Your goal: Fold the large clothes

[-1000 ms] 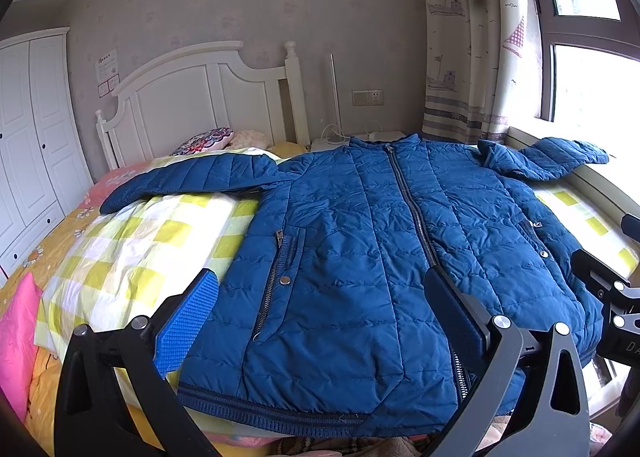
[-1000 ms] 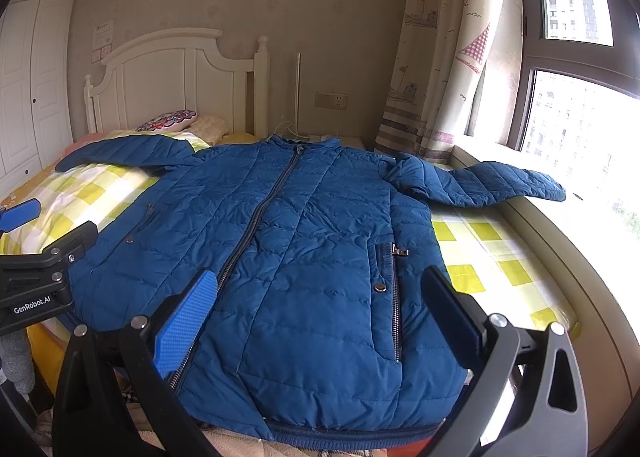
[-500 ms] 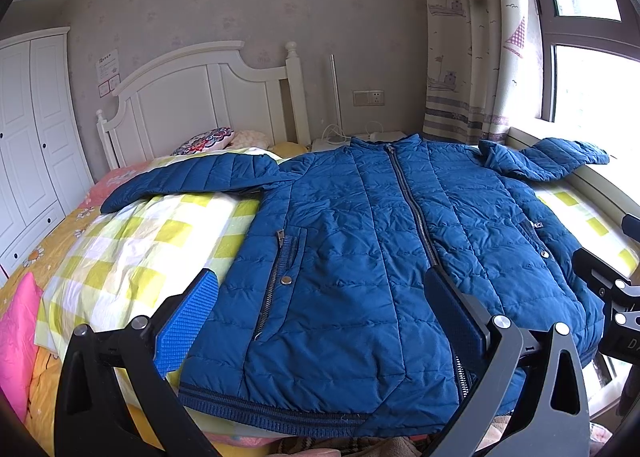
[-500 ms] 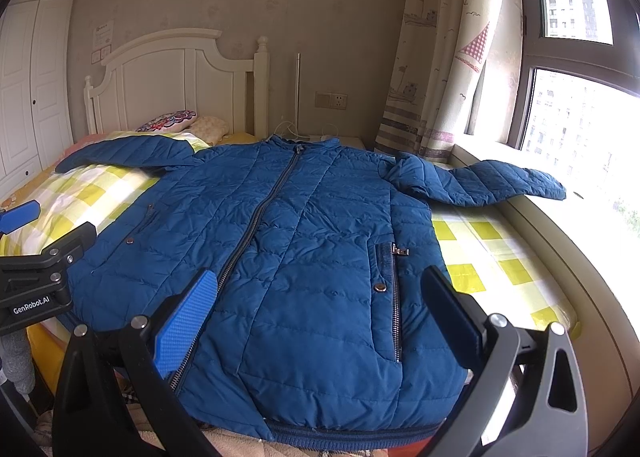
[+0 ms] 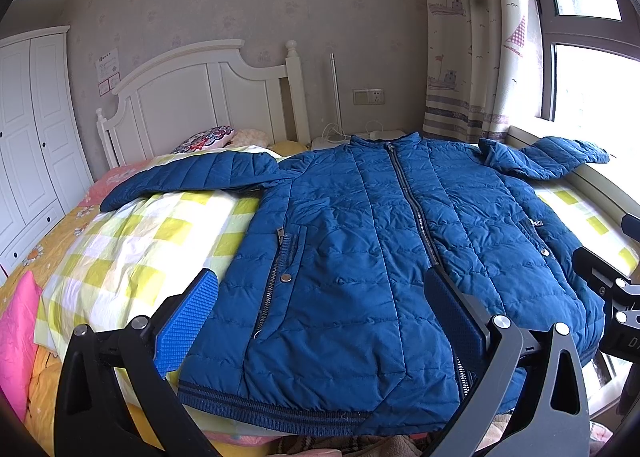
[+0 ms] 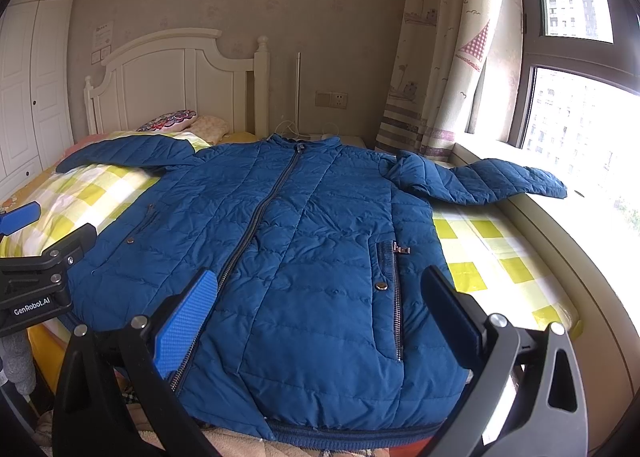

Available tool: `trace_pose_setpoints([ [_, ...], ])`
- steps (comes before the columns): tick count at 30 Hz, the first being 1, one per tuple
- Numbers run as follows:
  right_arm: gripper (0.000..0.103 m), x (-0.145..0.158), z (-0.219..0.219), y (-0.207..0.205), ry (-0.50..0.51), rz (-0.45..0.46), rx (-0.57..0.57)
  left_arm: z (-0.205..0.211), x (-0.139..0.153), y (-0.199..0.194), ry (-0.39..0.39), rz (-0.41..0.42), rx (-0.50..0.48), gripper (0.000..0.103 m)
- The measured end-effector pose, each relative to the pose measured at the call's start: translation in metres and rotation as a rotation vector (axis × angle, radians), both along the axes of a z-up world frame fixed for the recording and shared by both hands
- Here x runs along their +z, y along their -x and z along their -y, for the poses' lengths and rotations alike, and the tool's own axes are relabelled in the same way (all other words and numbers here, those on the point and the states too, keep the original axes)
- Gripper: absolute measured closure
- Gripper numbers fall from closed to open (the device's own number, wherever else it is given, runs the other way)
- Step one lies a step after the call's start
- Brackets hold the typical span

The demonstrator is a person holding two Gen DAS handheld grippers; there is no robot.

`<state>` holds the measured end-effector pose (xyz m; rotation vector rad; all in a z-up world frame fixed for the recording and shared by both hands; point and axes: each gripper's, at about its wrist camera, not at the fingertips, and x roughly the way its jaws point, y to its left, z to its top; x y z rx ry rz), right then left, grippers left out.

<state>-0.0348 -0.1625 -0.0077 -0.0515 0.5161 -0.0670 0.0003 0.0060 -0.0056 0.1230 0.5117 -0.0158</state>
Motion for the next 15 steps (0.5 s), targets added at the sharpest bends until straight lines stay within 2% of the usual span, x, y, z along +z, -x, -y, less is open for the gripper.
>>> trace_pose_setpoints([
  [15,0.002,-0.0020,-0.0016,0.0004,-0.004,0.001,-0.003,-0.0013,-0.0001,0.0010,-0.001,0.000,0.000,0.004],
])
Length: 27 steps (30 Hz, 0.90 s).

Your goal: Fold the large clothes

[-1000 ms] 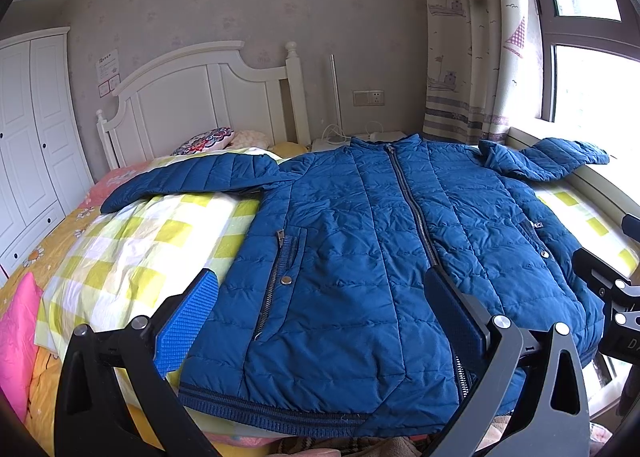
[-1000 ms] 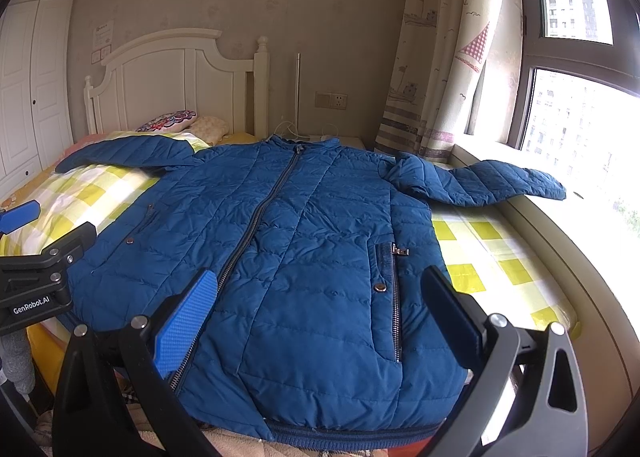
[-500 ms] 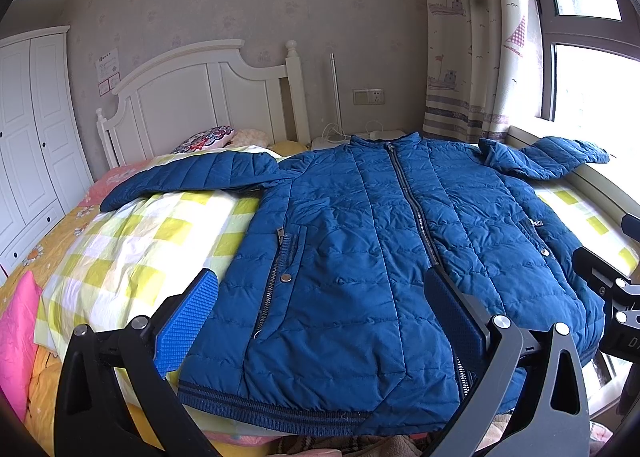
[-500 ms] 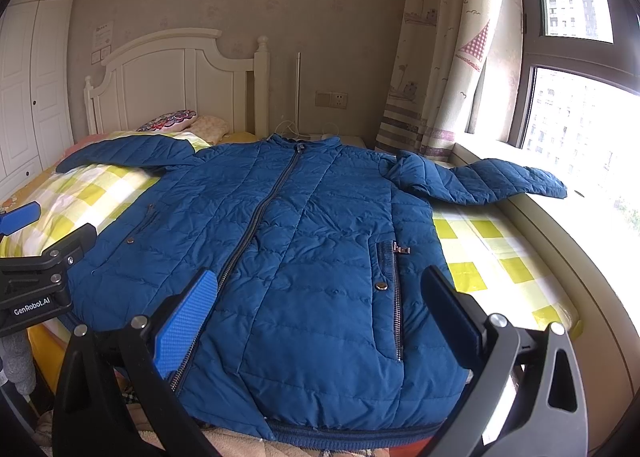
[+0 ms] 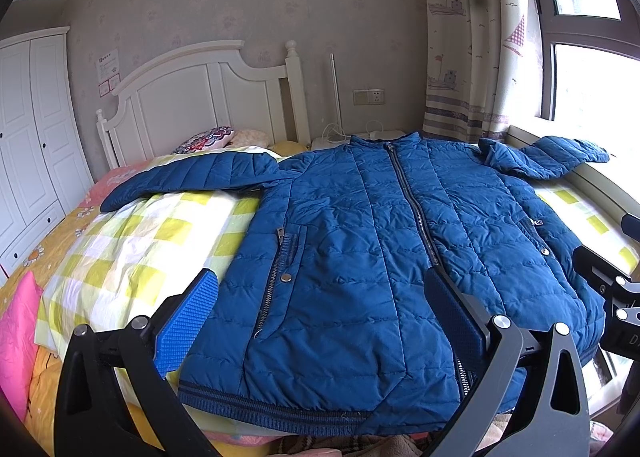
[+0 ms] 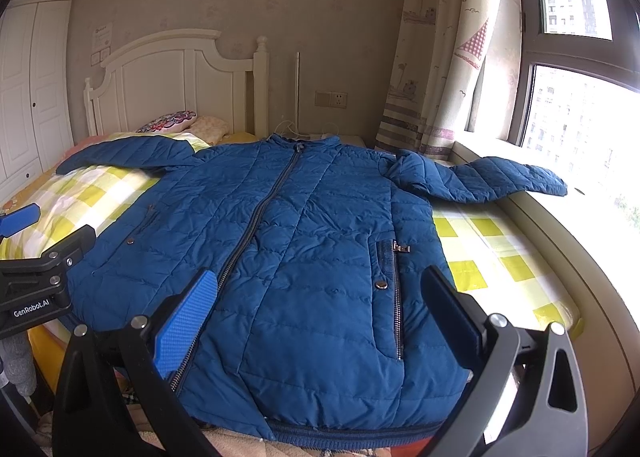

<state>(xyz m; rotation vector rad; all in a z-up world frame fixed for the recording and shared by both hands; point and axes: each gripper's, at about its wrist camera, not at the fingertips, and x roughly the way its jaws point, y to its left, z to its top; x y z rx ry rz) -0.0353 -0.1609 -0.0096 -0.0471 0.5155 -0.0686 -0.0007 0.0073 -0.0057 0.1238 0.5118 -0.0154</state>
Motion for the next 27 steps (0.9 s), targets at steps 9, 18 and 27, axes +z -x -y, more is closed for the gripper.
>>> trace_pose_setpoints([
  [9,0.002,-0.004,0.003,0.000,-0.029,-0.004,0.007,0.001,-0.005,-0.004,-0.003,-0.026,-0.003,0.004],
  [18,0.002,-0.008,0.011,-0.004,-0.062,-0.015,0.005,0.003,-0.012,-0.011,-0.006,-0.054,-0.006,0.004],
  [27,0.002,-0.028,0.025,-0.023,-0.119,-0.081,0.028,0.008,-0.032,-0.045,0.005,-0.153,-0.075,0.004],
])
